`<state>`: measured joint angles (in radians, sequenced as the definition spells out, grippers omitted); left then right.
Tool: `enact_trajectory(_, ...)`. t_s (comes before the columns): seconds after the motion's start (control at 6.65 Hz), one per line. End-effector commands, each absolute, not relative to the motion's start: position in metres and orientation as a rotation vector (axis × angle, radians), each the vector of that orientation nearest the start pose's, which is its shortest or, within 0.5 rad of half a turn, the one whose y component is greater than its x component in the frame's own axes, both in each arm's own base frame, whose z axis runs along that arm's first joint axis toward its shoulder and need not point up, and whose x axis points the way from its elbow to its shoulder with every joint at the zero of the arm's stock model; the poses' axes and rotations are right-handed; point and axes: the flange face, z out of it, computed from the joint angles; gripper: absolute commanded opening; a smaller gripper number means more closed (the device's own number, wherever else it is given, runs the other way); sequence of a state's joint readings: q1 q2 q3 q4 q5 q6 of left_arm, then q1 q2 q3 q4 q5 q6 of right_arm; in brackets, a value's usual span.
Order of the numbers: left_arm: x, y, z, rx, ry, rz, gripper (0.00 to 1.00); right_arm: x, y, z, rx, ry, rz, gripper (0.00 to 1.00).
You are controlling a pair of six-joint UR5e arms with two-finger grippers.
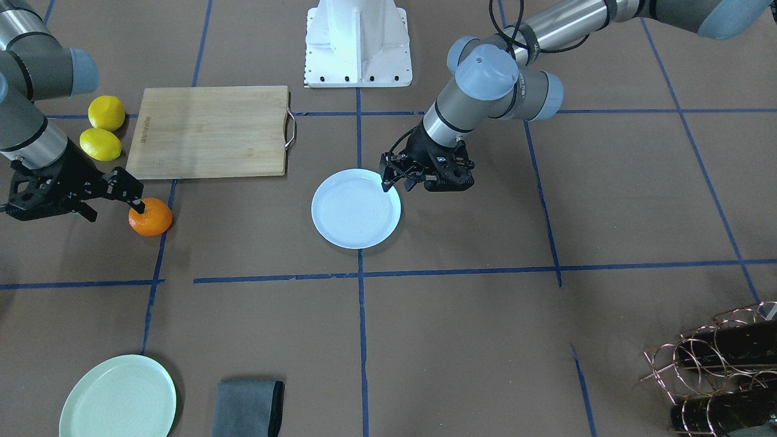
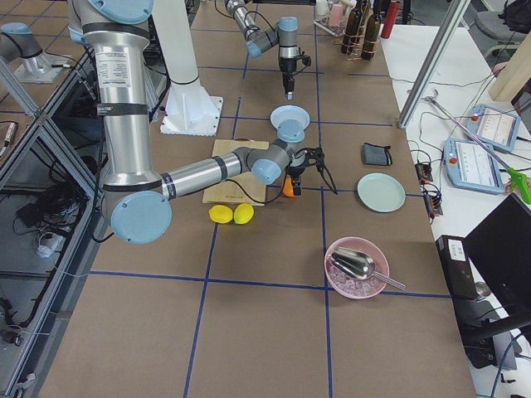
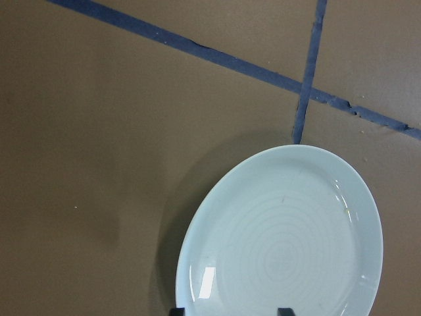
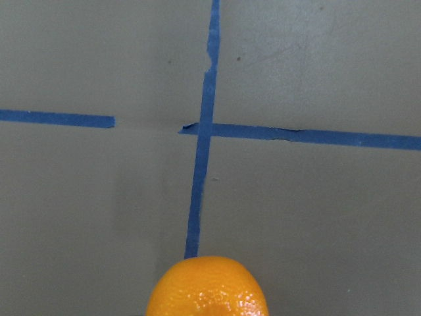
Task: Pick orange to plate
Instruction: 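Hold the plate with the left gripper while the right gripper grasps the orange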
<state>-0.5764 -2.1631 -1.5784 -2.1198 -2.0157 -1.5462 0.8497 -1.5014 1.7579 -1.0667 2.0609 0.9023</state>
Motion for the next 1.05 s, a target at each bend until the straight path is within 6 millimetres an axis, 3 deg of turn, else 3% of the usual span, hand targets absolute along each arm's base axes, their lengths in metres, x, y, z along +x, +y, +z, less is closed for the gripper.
enact_trajectory(0.0, 0.524, -0.449, 0.241, -0.043, 1.193, -0.230, 0.57, -0.323, -0.451, 0.485, 0.180, -0.791, -0.041, 1.00)
enact_trajectory(0.45, 0.524, -0.448, 0.244, -0.046, 1.189, -0.230, 0.57, -0.327, -0.452, 0.485, 0.177, -0.789, -0.043, 1.00)
enact_trajectory(0.9, 0.523, -0.448, 0.246, -0.045, 1.186, -0.234, 0.57, -0.345, -0.451, 0.488, 0.164, -0.784, -0.064, 1.00)
